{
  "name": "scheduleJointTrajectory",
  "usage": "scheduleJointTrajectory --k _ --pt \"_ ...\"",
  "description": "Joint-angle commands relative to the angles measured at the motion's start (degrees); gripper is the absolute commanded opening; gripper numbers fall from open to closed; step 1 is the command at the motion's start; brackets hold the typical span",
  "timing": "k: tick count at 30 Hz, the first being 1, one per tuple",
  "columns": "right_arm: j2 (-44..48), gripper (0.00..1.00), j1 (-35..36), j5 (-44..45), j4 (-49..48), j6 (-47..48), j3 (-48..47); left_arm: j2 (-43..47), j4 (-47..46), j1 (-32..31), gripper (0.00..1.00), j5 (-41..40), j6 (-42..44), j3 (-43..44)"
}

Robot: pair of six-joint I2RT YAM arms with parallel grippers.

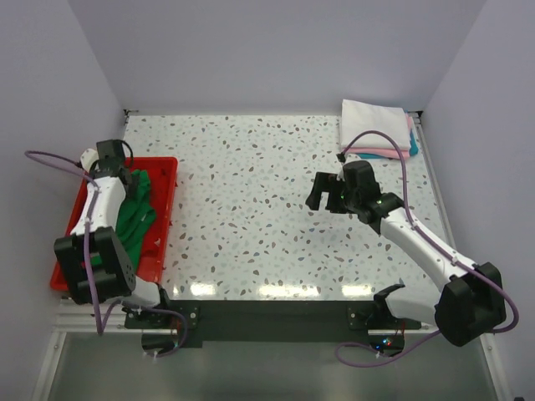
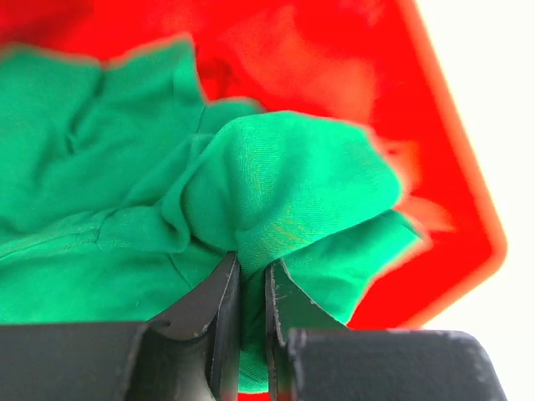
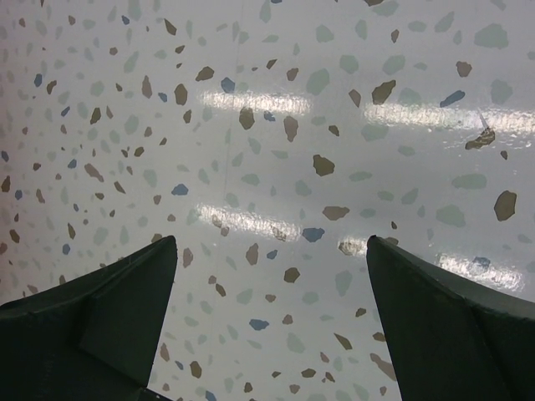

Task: Fold and stack the t-shirts
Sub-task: Grab the tshirt from the pile, then move the tshirt to the center of the board

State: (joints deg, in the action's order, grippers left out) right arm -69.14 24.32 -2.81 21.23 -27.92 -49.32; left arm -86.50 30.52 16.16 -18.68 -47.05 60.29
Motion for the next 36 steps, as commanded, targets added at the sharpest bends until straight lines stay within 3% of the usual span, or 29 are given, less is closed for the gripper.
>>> scheduleJointTrajectory --k 1,5,9,12,17,22,27,28,30,32,33,36 --pt "1.82 0.99 -0.15 -0.97 -2.6 -0.82 -0.69 10.81 0.15 0.36 0.0 -1.36 4.15 5.79" --pt "0.95 0.99 -0.15 -1.5 -3.57 -1.26 -2.0 20.12 -2.13 0.45 0.0 1.71 8.89 8.69" --pt "0.15 0.99 -0.15 -1.5 -4.01 -1.35 -4.55 22.42 -3.8 -1.04 0.0 9.34 11.62 16.33" --pt "-0.38 0.99 -0.15 -1.59 -4.1 -1.52 -7.01 21.03 -3.63 -6.74 0.0 10.85 13.64 25.46" --pt "-0.2 0.99 -0.23 -0.8 -3.39 -1.35 -10.53 16.11 -1.52 -24.57 0.0 9.28 15.84 41.56" --pt "1.9 0.99 -0.15 2.36 -2.43 -0.82 -11.41 15.75 -3.71 -36.88 0.0 8.57 15.5 41.49" --pt "2.88 0.99 -0.15 3.59 -3.21 -1.17 -9.66 16.01 -5.82 -40.16 0.0 7.52 13.13 33.07" --pt "2.61 0.99 -0.15 3.77 -3.3 -1.34 -9.13 15.84 -6.35 -40.07 0.16 6.82 12.77 28.87" --pt "1.21 0.99 -0.15 4.04 -3.74 -1.43 -8.69 12.95 -7.58 -38.67 0.23 9.25 12.16 25.16" --pt "-0.28 0.99 -0.15 3.95 -4.27 -1.61 -7.72 7.35 -9.07 -35.34 0.42 14.34 11.28 19.97" --pt "-1.86 0.99 -0.15 3.52 -3.92 -1.52 -7.55 5.31 -8.99 -34.19 0.48 20.03 10.67 18.56" --pt "-3.54 0.99 0.12 2.9 -3.48 -1.52 -5.01 3.0 -11.35 -32.77 0.63 22.8 9.61 11.8"
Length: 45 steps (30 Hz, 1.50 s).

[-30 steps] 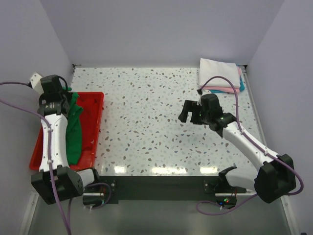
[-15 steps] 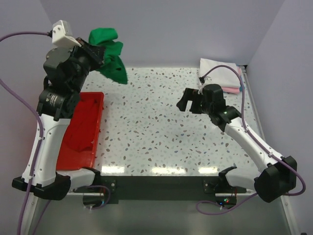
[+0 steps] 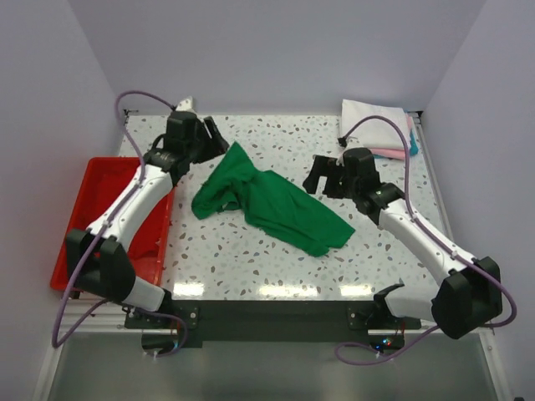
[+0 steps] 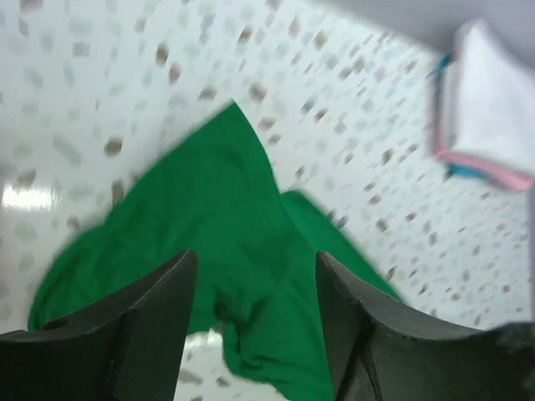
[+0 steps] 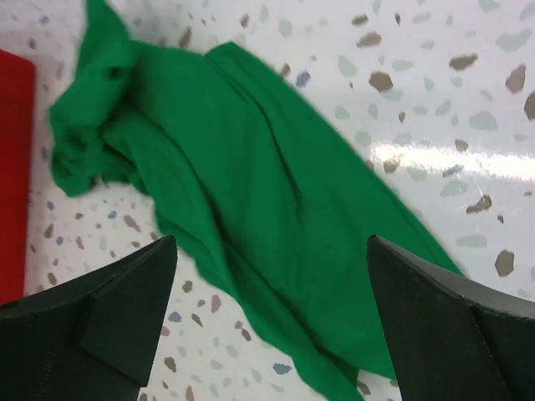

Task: Fold and stack the t-shirts
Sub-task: Move the tshirt to the center of the board, then flatten the tshirt out

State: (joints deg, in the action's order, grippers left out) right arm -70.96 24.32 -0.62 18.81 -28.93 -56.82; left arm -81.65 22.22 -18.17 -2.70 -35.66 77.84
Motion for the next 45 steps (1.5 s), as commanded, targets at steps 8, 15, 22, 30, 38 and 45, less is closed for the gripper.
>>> scheduleJointTrajectory --k 8,15,22,30,38,45 --pt "-1.55 0.98 1.96 2.72 -4.22 -2.71 15.33 5.88 -6.3 0.51 0.55 3.32 -2.13 -25.36" --pt "1.7 0.96 2.31 9.84 -3.43 -6.84 20.86 3.69 -9.38 -0.63 0.48 2.79 -3.45 -31.7" --pt "1.09 0.97 1.96 15.56 -4.48 -13.16 25.18 -1.84 -12.9 -0.72 0.59 3.05 -3.28 -29.33" --pt "-7.78 0.93 -1.19 15.3 -10.1 -16.16 23.6 -9.49 -13.61 -0.72 0.57 2.97 -5.56 -24.6" --pt "-12.89 0.18 -7.61 12.14 -10.12 -14.06 15.7 -10.64 -7.82 2.7 0.04 -0.2 -4.25 -19.14" --pt "-7.54 0.01 -9.64 20.03 -0.45 -7.47 -0.72 -1.95 -3.24 8.41 0.0 -0.63 0.06 -17.38"
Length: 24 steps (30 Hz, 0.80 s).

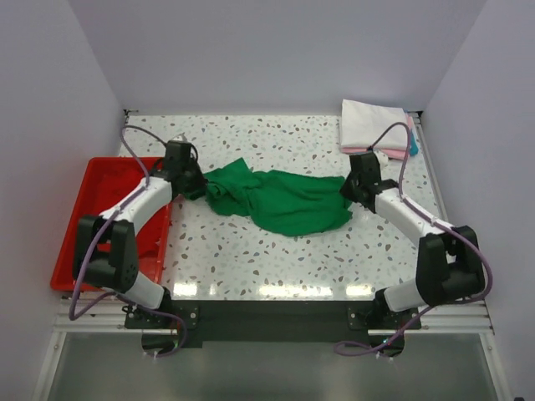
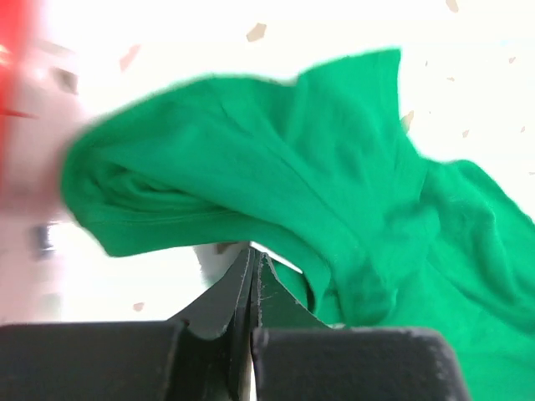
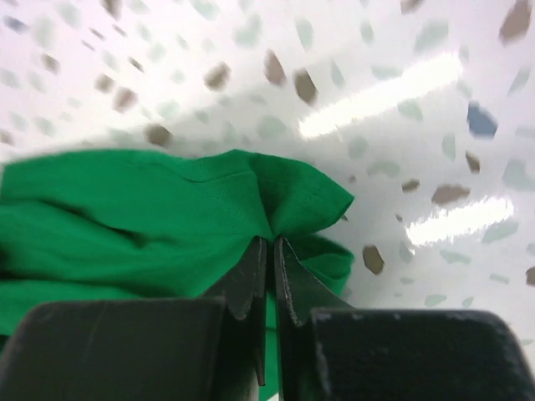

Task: Fold and stack the t-shirts
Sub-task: Flatten the tshirt out

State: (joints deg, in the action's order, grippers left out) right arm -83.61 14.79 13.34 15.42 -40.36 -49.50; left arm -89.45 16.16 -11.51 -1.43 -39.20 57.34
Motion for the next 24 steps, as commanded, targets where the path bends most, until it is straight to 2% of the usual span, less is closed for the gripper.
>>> scheduleJointTrajectory --k 1,10,12,17,20,21,22,23,24 --pt "5.82 0.01 -0.28 6.86 4.08 5.63 -9.64 7.08 3.34 1.93 0.0 -2.6 4.21 3.3" --pt "14.35 0.01 -0.28 12.05 13.31 14.24 -20.11 22.37 9.67 4.3 0.0 -5.51 7.12 4.88" --pt "15.67 0.04 -0.28 13.2 14.81 15.74 -22.73 23.88 10.29 4.65 0.0 -4.99 7.38 5.06" --pt "7.71 0.04 -1.07 14.7 17.28 19.18 -29.86 21.08 9.07 5.09 0.0 -1.48 6.25 5.41" --pt "0.51 0.03 -1.77 14.25 17.44 20.05 -34.34 17.13 4.06 5.09 0.0 6.85 5.89 5.32" --pt "-0.75 0.02 -1.78 14.08 17.8 20.14 -37.05 15.81 3.09 4.31 0.01 13.06 6.06 5.5" --pt "-1.63 0.02 -1.78 13.56 18.06 20.41 -37.95 13.36 2.56 3.26 0.06 14.69 6.07 5.85" --pt "-2.34 0.02 -1.78 12.94 17.63 20.49 -38.39 12.38 2.56 1.77 0.15 15.31 6.15 6.11" --pt "-3.04 0.02 -1.78 12.5 17.54 20.58 -38.83 11.76 2.21 -2.51 0.2 13.14 6.15 5.94"
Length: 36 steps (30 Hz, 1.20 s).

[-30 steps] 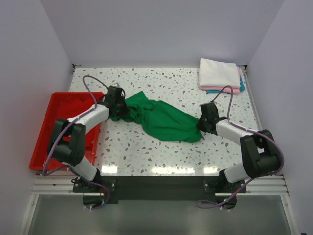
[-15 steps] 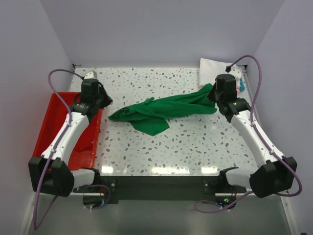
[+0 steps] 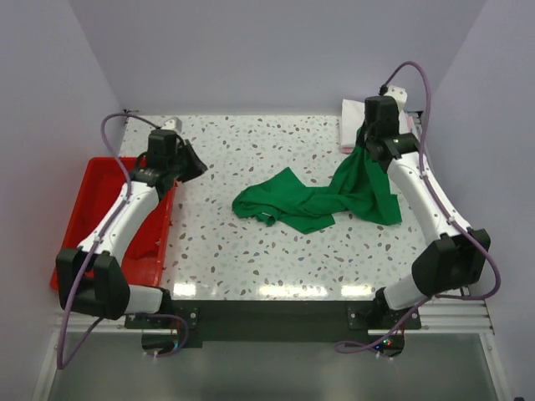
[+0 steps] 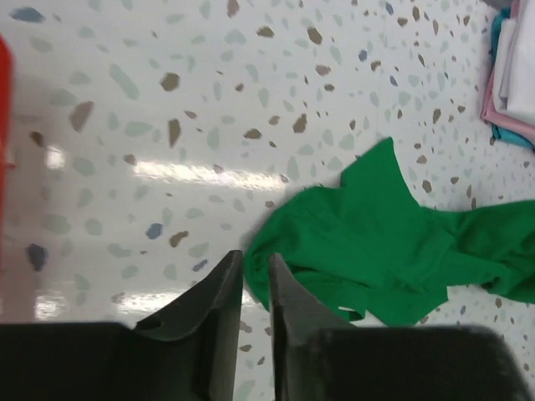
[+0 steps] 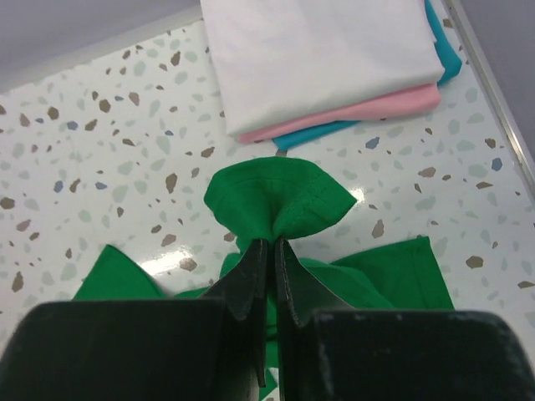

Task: Fold and stack the t-shirts
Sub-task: Flatten the tshirt out

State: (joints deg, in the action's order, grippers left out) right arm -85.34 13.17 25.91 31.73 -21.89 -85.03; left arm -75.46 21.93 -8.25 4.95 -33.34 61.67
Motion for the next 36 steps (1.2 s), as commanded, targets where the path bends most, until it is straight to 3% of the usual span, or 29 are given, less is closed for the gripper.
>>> scheduleJointTrajectory --k 1,2,5,8,12,16,30,36 --pt "-1.41 0.02 -0.16 -0.16 1.32 2.03 -3.3 -2.93 -5.04 -8.07 0.27 5.0 0.12 1.18" --pt "-1.32 0.02 -0.16 -0.16 1.23 2.11 -3.12 -3.46 -6.1 -10.1 0.41 3.85 -1.1 0.65" --pt "-0.8 0.02 -0.16 -0.77 1.06 2.03 -1.89 -7.41 -9.62 -14.94 0.51 2.35 -3.56 -0.41" --pt "0.08 0.02 -0.07 -1.56 0.88 1.76 -0.57 -15.13 -7.97 -18.2 0.52 -1.33 -2.96 3.7" --pt "0.61 0.02 -0.07 -2.44 0.44 1.24 0.57 -26.56 -4.01 -21.8 0.51 -10.9 -0.06 15.48" --pt "0.79 0.02 -0.07 -3.5 -0.08 1.23 1.01 -37.1 -1.45 -22.07 0.5 -12.95 4.41 22.52" --pt "0.17 0.01 -0.07 -4.64 -1.67 1.32 2.5 -44.07 -8.75 -22.77 0.53 -5.22 11.72 24.99" --pt "-0.27 0.0 -0.07 -5.08 -2.11 0.97 3.03 -46.62 -8.13 -23.04 0.44 -6.26 11.99 25.7"
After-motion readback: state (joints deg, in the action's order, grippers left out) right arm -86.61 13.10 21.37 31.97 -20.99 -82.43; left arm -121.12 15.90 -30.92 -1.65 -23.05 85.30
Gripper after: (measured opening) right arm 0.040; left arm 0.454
